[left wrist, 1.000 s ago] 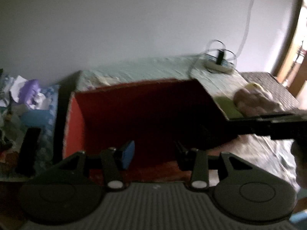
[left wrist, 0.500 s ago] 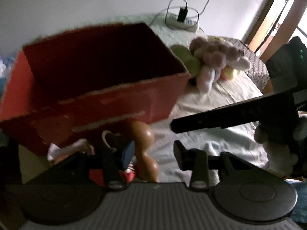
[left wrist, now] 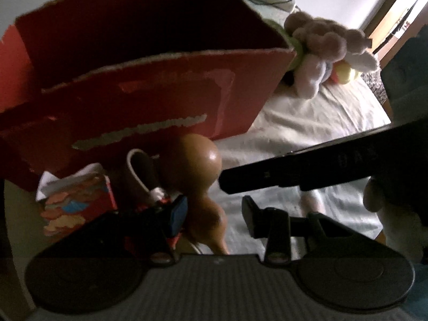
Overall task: Organize objects
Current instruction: 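Reach down and grasp the orange wooden gourd toy with the right gripper, then lift the wooden gourd toy and carry it over the red box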
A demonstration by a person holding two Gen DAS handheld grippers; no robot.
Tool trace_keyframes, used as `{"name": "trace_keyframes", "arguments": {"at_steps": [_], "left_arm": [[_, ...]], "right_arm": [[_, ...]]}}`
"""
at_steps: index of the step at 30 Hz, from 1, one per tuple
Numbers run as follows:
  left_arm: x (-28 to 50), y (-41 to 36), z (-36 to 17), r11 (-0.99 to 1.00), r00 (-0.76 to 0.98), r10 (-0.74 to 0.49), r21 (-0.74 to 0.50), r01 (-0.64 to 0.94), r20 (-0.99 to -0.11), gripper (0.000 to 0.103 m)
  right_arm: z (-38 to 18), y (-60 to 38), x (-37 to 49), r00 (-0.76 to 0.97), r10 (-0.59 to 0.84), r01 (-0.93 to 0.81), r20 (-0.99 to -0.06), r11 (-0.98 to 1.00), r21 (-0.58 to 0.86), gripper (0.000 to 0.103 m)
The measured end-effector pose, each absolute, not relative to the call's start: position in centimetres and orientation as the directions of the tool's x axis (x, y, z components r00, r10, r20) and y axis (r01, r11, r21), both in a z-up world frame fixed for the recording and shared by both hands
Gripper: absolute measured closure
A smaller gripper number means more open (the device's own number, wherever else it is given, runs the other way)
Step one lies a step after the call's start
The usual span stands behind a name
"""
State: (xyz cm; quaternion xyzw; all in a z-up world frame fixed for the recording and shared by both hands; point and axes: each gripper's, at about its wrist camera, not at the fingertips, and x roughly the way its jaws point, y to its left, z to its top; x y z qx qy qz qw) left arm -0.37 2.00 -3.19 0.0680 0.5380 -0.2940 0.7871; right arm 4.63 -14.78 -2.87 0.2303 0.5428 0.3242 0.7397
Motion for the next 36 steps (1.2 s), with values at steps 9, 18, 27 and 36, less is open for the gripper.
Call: {"name": "trace_keyframes", "arguments": {"at_steps": [9, 18, 27, 36], "left_arm": [[0.3, 1.2, -4.7, 0.804, 0.208, -0.381, -0.213, 0.555, -0.901, 0.062], [0.7, 1.1, -4.9, 0.785, 0.189, -0.387, -0.215, 0.581, -0.903, 0.064], [-1.4, 0.8, -1.2, 0.71, 0.222, -0.427, -0.174, 0.682, -0.876, 0.066], [-3.3, 0.9, 4.0, 0.623, 0.267, -0.515, -0.142, 0.769, -0.815, 0.067]], "right_arm": [[-4.4, -13.6, 5.9, 0.151, 0.715, -0.212, -0.683, 0.698, 0.684, 0.058], [-5.1, -14.0, 6.3, 0.119, 0.731, -0.193, -0.672, 0.681, 0.707, 0.066], [-2.5, -16.1, 4.7, 0.131, 0.754, -0.228, -0.643, 0.654, 0.721, 0.074], [2.3, -18.0, 2.6, 0.191, 0.774, -0.328, -0.604, 0.63, 0.704, 0.074]]}}
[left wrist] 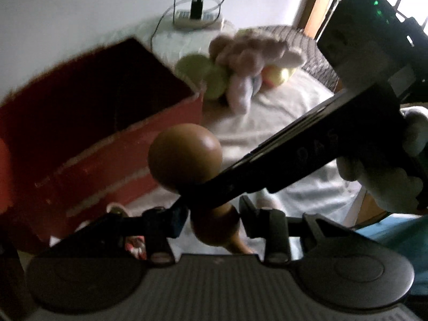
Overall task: Organize objects
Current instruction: 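Lift the wooden gourd toy and carry it over the red box, then lower the gourd toy into the box and open the right gripper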
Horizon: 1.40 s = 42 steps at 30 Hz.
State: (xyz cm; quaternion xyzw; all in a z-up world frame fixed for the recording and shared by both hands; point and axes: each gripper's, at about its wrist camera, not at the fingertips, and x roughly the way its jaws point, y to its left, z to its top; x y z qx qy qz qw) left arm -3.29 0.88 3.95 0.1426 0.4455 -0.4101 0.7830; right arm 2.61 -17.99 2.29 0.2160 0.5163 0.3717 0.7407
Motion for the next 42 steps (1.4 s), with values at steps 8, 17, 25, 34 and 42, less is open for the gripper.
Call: {"name": "trace_keyframes", "arguments": {"at_steps": [8, 17, 25, 34, 42], "left_arm": [[-2.0, 1.3, 8.5, 0.615, 0.354, -0.594, -0.124, 0.779, -0.722, 0.067], [3.0, 2.2, 10.6, 0.661, 0.44, -0.578, -0.079, 0.746, -0.687, 0.067], [9.4, 2.8, 7.2, 0.713, 0.403, -0.527, -0.131, 0.689, -0.749, 0.067], [14.1, 3.4, 3.3, 0.729, 0.301, -0.522, -0.233, 0.644, -0.798, 0.063], [16.2, 2.4, 0.9, 0.732, 0.236, -0.483, -0.24, 0.638, -0.843, 0.061]], "right_arm": [[6.6, -17.5, 3.2, 0.288, 0.792, -0.412, -0.537, 0.609, 0.678, 0.074], [9.3, -13.8, 8.1, 0.349, 0.781, -0.447, -0.518, 0.624, 0.641, 0.073], [7.7, -9.9, 13.0, 0.326, 0.718, -0.395, -0.615, 0.694, 0.602, 0.073], [4.4, -8.9, 16.5, 0.284, 0.687, -0.292, -0.669, 0.726, 0.622, 0.073], [2.6, -8.3, 17.6, 0.276, 0.626, -0.229, -0.73, 0.78, 0.582, 0.073]]}}
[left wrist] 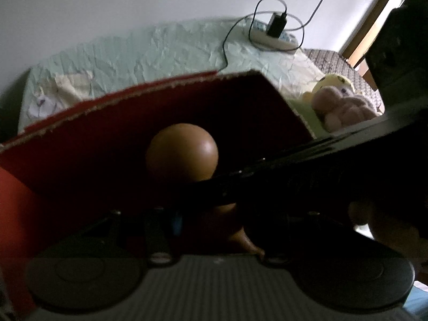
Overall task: Organize objects
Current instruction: 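Lower the gourd toy into the box and open the right gripper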
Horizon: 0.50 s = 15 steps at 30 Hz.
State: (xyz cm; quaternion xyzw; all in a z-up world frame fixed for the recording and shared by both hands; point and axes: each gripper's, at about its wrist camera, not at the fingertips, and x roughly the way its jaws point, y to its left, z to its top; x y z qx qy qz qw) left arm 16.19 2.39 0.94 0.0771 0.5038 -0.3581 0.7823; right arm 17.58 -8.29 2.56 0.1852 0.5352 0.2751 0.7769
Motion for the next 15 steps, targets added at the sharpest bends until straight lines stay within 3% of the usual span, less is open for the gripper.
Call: {"name": "trace_keyframes", "arguments": {"at_steps": [4, 11, 15], "left_arm": [[16.2, 2.2, 0.0, 0.739, 0.214, -0.442, -0.219, 0.637, -0.871, 0.052], [16.4, 2.0, -0.7, 0.744, 0.203, -0.421, -0.209, 0.634, -0.884, 0.05], [16.4, 2.0, -0.7, 0.749, 0.205, -0.413, -0.202, 0.631, -0.887, 0.053]], "right_arm": [[1.6, -7.6, 17.8, 0.253, 0.59, -0.204, -0.767, 0.807, 0.554, 0.073], [0.9, -6.3, 17.6, 0.269, 0.496, -0.212, -0.826, 0.867, 0.451, 0.072], [0.5, -6.2, 17.6, 0.285, 0.47, -0.197, -0.835, 0.881, 0.429, 0.077]]}}
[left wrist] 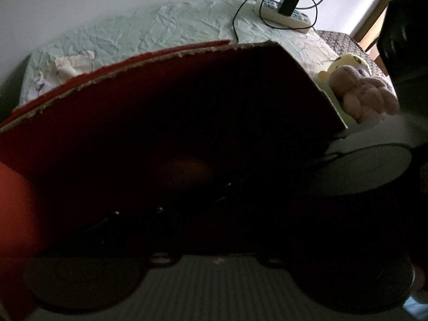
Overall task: Organize objects
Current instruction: 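Lower the gourd toy into the box and open the right gripper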
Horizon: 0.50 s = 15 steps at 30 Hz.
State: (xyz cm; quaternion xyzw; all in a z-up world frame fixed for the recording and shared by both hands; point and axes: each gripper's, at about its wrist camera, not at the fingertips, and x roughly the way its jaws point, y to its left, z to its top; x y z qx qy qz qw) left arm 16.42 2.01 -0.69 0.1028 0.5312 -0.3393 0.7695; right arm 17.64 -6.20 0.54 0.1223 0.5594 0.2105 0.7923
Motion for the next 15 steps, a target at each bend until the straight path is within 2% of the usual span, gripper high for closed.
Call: {"name": "trace_keyframes", "arguments": {"at_steps": [9, 15], "left_arm": [[16.3, 2.2, -0.6, 0.741, 0.212, -0.43, -0.209, 0.638, -0.878, 0.05], [16.0, 2.7, -0.1, 0.751, 0.251, -0.447, -0.207, 0.627, -0.859, 0.048]], "right_arm": [[0.6, -6.3, 17.1, 0.338, 0.463, -0.209, -0.819, 0.886, 0.415, 0.076], [2.0, -8.2, 16.7, 0.368, 0.533, -0.195, -0.762, 0.845, 0.498, 0.077]]}}
